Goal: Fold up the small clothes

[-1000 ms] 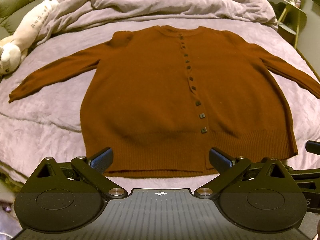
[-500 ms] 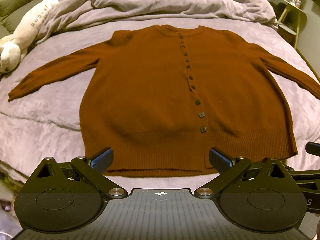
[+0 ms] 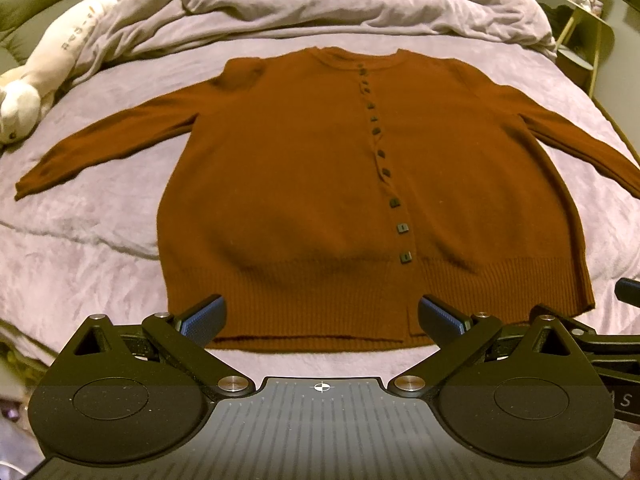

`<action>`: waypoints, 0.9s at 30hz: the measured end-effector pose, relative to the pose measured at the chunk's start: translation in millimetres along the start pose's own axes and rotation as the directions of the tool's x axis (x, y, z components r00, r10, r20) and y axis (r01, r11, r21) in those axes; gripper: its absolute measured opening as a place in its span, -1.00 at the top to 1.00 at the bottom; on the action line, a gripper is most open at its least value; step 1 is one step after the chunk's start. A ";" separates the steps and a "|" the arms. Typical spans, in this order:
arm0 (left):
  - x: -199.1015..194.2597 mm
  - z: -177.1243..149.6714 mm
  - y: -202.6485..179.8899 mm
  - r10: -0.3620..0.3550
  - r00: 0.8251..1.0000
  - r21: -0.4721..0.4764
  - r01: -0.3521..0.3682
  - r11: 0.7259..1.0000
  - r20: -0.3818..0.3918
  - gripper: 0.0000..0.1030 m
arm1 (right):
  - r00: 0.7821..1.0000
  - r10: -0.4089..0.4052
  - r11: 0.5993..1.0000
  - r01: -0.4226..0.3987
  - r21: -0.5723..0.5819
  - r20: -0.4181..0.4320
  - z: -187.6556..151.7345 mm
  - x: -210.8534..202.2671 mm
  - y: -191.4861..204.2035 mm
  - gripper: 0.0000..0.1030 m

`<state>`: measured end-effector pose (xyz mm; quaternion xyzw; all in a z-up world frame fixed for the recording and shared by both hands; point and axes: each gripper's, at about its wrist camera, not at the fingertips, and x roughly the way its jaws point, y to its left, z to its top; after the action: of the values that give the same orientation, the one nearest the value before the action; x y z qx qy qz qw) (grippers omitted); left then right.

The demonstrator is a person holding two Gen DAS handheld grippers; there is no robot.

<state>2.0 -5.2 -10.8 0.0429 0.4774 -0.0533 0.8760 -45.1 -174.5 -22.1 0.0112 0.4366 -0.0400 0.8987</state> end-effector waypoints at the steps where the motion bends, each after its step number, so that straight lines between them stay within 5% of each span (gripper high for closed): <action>1: 0.0 -0.2 -0.2 0.000 1.000 0.000 0.000 1.000 0.000 -1.00 | 1.000 0.000 1.000 0.000 -0.004 0.012 -0.9 -0.7 0.3 -0.92; 16: 2.4 -0.7 1.1 -0.006 1.000 -0.006 0.006 1.000 -0.006 -1.00 | 0.996 0.052 0.998 -0.050 -0.037 0.069 -4.0 -6.2 1.9 -0.92; 27: 5.3 -2.1 3.8 -0.013 1.000 -0.024 0.013 1.000 -0.019 -1.00 | 0.995 0.095 0.994 -0.096 0.043 0.026 -2.3 -2.7 -8.4 -0.92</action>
<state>3.6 -1.5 -16.3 0.0300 0.4866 -0.0528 0.8715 -49.3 -182.5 -21.3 0.0513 0.4236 -0.0068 0.9044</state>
